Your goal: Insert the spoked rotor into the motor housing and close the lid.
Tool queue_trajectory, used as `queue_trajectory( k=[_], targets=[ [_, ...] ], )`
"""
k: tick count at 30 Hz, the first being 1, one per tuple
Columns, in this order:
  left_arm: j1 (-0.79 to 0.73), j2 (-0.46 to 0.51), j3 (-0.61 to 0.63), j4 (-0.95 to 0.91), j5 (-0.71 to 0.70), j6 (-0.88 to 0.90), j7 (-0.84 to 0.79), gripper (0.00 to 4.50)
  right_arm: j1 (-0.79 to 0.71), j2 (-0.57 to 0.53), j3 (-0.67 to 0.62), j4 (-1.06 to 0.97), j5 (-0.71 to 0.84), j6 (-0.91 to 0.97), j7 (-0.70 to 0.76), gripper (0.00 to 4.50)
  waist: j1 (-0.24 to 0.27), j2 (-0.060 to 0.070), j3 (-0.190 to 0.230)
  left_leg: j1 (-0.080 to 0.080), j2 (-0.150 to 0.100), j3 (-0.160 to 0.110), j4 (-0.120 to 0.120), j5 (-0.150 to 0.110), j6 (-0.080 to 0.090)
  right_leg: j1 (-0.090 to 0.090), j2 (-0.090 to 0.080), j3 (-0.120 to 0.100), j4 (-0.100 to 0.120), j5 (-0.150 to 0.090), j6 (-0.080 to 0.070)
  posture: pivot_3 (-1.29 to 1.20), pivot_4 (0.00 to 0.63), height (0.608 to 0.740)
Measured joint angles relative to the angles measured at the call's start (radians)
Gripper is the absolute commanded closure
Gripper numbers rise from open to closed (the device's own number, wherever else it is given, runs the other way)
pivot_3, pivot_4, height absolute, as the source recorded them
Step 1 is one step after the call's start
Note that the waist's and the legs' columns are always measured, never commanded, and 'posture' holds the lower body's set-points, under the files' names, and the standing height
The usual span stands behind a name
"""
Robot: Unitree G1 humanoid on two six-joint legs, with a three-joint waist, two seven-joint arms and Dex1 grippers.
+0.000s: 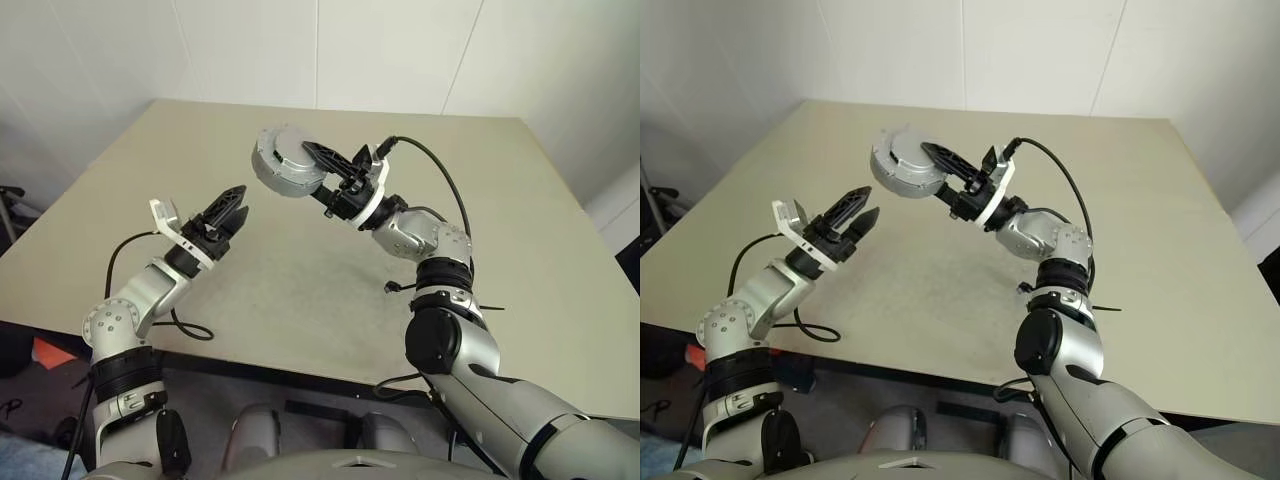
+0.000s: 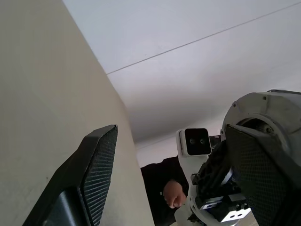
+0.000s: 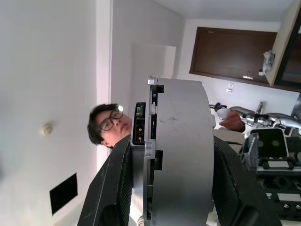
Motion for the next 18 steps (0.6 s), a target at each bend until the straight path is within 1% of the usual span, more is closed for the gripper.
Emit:
queue_trajectory(
  k=[4, 18],
  targets=[
    [0.000, 0.003, -0.010, 0.000, -0.001, -0.001, 0.000, 0.67, 0.007, -0.001, 0.006, -0.006, 0.029, 0.001, 0.000, 2.30, 0.001, 0.000, 0.000, 0.000, 0.000, 0.000, 0.000, 0.000, 0.000, 0.000, 0.000, 0.000, 0.000, 0.000, 0.000, 0.00, 0.000, 0.740],
    [0.001, 0.015, -0.023, 0.000, -0.001, -0.012, -0.001, 0.67, 0.013, -0.017, 0.037, -0.006, 0.037, -0.022, -0.003, 2.30, 0.001, 0.000, 0.000, 0.000, 0.000, 0.000, 0.000, 0.000, -0.001, 0.000, 0.000, 0.000, 0.000, 0.000, 0.000, 0.00, 0.000, 0.740]
  ],
)
